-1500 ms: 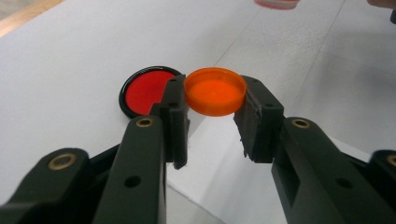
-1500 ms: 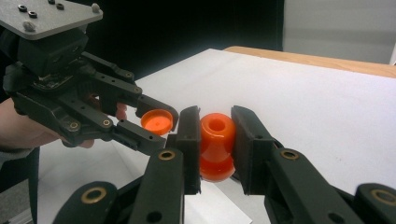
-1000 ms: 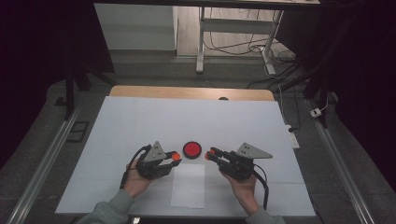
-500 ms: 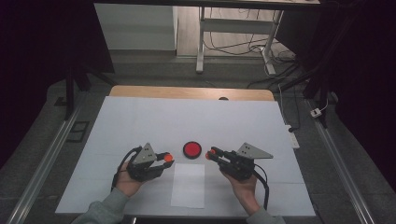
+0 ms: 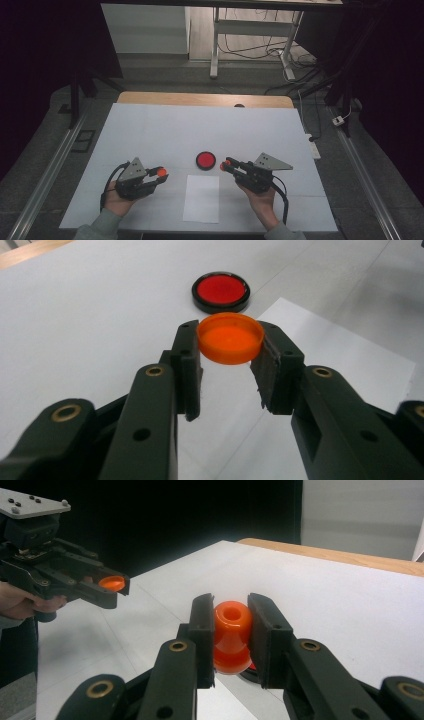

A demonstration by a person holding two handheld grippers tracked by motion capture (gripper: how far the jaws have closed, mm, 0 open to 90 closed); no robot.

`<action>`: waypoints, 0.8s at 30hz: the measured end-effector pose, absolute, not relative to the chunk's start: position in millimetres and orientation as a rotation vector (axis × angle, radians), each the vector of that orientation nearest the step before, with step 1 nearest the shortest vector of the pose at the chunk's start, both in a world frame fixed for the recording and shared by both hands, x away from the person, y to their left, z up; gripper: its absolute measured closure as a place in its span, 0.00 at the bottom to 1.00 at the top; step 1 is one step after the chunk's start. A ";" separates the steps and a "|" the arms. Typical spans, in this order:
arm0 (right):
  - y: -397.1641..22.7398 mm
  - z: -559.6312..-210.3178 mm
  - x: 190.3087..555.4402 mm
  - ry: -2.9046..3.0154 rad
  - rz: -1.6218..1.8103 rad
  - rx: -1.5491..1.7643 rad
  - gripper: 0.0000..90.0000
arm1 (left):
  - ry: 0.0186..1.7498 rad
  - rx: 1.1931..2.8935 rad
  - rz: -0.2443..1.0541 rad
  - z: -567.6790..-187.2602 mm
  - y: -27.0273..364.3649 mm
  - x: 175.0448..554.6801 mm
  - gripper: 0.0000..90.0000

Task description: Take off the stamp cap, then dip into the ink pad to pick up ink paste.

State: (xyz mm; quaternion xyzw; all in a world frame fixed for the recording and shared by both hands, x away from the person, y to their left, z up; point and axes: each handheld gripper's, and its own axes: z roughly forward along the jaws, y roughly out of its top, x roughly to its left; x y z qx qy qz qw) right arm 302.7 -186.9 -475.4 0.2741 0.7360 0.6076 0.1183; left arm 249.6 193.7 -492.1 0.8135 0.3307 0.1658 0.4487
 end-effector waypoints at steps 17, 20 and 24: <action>-186.9 -471.8 305.1 2.131 1.793 0.803 0.81 | 0.844 2.019 0.401 -497.2 197.1 250.7 0.72; -184.7 -471.0 306.6 2.133 1.793 0.796 0.81 | 0.845 2.016 0.404 -496.9 196.5 250.2 0.72; -180.9 -469.2 309.7 2.140 1.788 0.791 0.81 | 0.847 2.021 0.403 -497.5 195.8 251.2 0.72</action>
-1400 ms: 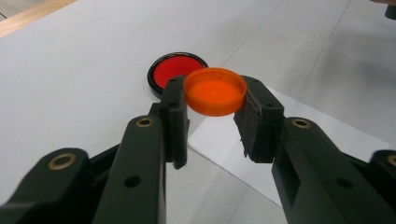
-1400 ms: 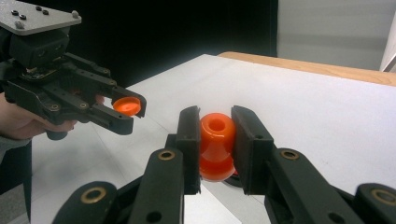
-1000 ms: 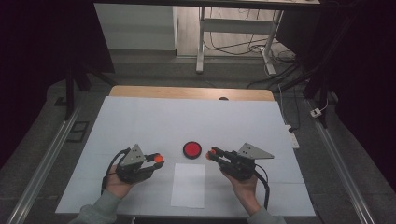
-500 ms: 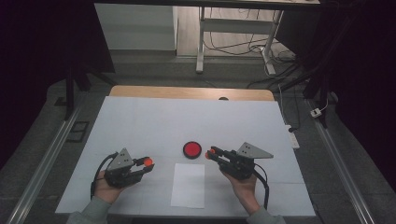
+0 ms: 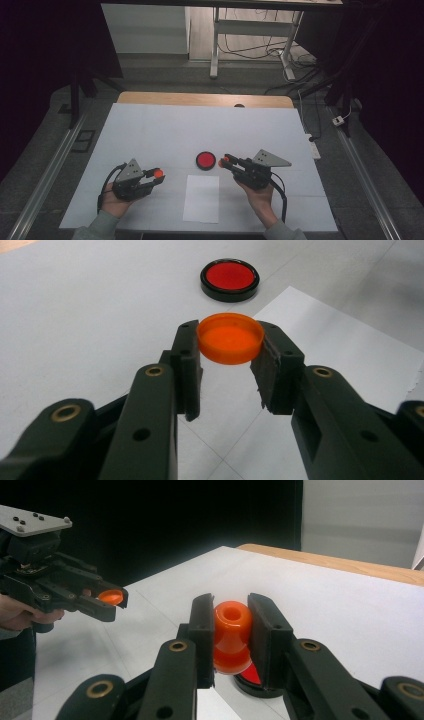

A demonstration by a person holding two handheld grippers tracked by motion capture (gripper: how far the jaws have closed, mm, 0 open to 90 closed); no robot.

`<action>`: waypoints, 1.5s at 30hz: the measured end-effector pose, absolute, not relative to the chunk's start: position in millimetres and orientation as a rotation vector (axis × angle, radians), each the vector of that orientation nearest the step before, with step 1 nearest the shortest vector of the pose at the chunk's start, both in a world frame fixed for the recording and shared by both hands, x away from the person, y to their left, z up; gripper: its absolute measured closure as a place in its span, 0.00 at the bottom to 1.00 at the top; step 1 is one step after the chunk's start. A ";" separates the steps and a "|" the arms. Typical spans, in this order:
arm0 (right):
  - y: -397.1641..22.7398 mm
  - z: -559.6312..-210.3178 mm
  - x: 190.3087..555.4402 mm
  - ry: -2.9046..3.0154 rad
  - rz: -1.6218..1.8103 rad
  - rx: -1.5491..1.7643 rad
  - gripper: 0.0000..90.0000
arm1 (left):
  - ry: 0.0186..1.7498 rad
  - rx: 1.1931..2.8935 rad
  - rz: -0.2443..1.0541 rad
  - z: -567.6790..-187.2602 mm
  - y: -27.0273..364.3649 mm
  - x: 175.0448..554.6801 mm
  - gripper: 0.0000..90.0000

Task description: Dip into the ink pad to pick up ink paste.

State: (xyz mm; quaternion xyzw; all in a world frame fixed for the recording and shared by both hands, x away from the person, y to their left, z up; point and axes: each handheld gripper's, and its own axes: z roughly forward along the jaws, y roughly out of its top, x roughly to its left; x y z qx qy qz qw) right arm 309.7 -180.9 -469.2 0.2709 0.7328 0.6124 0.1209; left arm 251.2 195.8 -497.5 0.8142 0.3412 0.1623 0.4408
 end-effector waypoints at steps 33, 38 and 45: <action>-149.4 -484.7 357.5 2.228 1.687 0.840 0.81 | 0.852 2.036 0.390 -499.7 195.8 253.1 0.72; -141.3 -485.9 362.2 2.255 1.662 0.831 0.81 | 0.856 2.037 0.392 -500.0 195.9 252.4 0.72; -131.9 -489.3 369.1 2.277 1.633 0.814 0.81 | 0.860 2.035 0.392 -500.4 196.6 252.5 0.72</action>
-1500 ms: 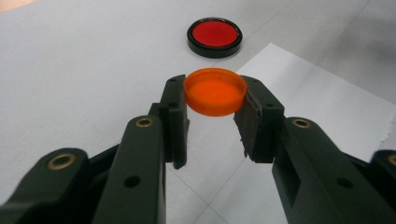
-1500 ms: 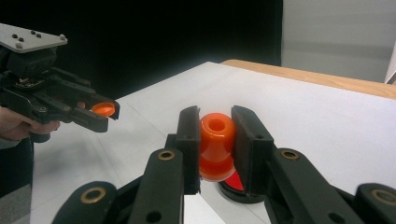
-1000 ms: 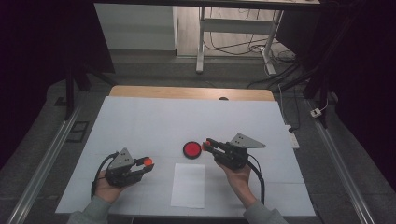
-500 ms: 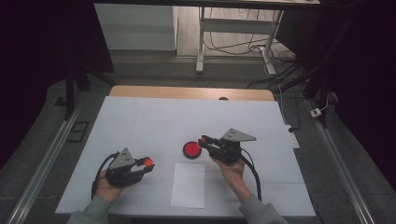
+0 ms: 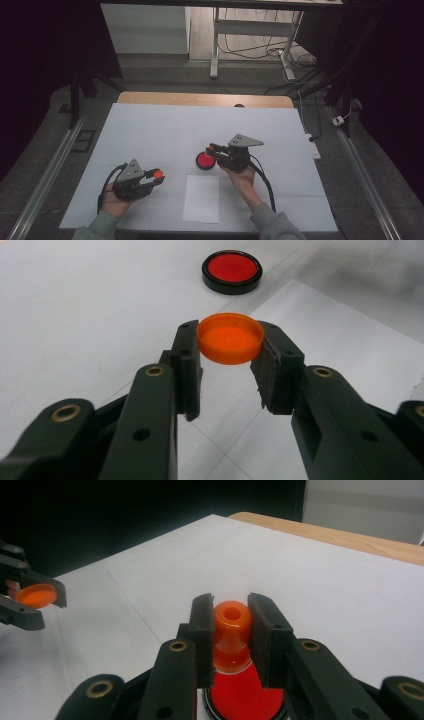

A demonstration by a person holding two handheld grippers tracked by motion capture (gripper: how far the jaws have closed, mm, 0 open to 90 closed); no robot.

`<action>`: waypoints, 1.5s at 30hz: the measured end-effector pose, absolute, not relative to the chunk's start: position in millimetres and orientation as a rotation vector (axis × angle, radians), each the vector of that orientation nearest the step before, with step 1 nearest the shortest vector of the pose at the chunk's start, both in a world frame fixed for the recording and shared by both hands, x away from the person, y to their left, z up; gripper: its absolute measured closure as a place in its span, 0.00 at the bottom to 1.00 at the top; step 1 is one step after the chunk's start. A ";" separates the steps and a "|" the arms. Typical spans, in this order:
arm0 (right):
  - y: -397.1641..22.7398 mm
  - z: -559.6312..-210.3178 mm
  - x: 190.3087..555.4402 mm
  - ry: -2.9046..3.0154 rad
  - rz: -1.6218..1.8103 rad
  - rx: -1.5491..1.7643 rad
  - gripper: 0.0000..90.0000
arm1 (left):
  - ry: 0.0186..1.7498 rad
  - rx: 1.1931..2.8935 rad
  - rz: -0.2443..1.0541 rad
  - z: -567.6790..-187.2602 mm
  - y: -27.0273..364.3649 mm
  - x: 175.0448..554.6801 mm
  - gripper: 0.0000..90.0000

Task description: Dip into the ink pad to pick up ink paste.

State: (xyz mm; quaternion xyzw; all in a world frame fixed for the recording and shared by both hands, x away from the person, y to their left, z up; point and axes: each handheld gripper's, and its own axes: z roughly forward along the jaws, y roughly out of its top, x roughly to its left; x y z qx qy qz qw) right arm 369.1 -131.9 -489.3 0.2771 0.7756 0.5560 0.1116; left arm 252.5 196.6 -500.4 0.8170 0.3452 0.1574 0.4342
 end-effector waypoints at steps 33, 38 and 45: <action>-112.7 -516.3 387.3 2.377 1.440 0.865 0.81 | 0.852 2.043 0.379 -500.7 196.3 254.0 0.72; -110.2 -521.4 388.1 2.388 1.414 0.871 0.81 | 0.854 2.043 0.378 -501.0 196.9 254.4 0.72; -109.3 -523.9 387.1 2.393 1.393 0.867 0.81 | 0.854 2.043 0.375 -501.1 197.1 254.6 0.72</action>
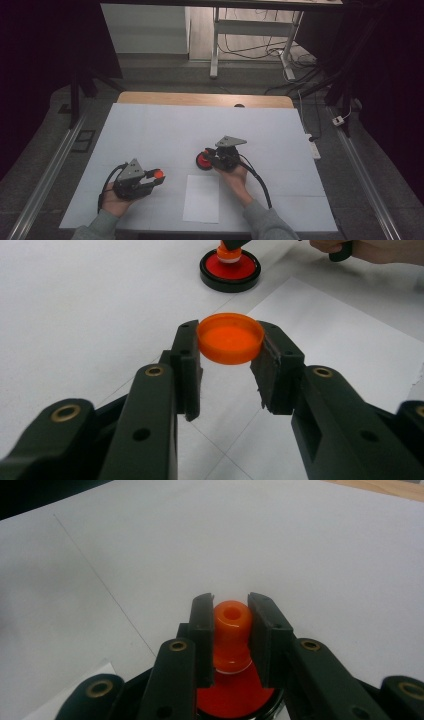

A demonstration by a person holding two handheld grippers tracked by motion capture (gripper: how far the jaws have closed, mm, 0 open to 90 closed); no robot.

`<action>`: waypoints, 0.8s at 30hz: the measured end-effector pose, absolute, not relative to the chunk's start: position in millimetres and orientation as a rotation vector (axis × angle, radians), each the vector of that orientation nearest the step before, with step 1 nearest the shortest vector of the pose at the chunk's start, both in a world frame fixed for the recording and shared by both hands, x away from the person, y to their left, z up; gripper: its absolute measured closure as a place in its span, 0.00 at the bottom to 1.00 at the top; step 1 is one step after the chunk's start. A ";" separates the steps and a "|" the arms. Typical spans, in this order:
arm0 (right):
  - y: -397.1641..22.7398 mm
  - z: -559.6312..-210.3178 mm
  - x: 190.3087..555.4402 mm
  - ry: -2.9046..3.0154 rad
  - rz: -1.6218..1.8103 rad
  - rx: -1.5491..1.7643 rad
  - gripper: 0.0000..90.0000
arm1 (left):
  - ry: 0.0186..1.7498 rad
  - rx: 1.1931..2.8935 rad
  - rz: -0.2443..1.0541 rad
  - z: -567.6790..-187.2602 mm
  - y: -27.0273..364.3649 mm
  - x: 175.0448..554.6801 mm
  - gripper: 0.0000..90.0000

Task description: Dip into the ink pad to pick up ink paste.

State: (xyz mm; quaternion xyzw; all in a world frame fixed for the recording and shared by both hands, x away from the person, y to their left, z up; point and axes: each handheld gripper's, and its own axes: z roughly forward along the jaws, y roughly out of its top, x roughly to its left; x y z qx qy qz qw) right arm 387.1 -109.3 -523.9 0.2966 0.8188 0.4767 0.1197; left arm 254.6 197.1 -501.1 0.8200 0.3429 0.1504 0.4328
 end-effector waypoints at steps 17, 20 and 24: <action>-109.9 -527.9 386.3 2.393 1.370 0.871 0.81 | 0.856 2.047 0.363 -501.4 197.3 254.8 0.72; -109.6 -528.0 385.1 2.394 1.357 0.862 0.81 | 0.855 2.047 0.363 -501.4 197.2 254.6 0.72; -108.7 -529.3 382.7 2.387 1.351 0.830 0.81 | 0.854 2.047 0.362 -501.2 197.5 254.3 0.72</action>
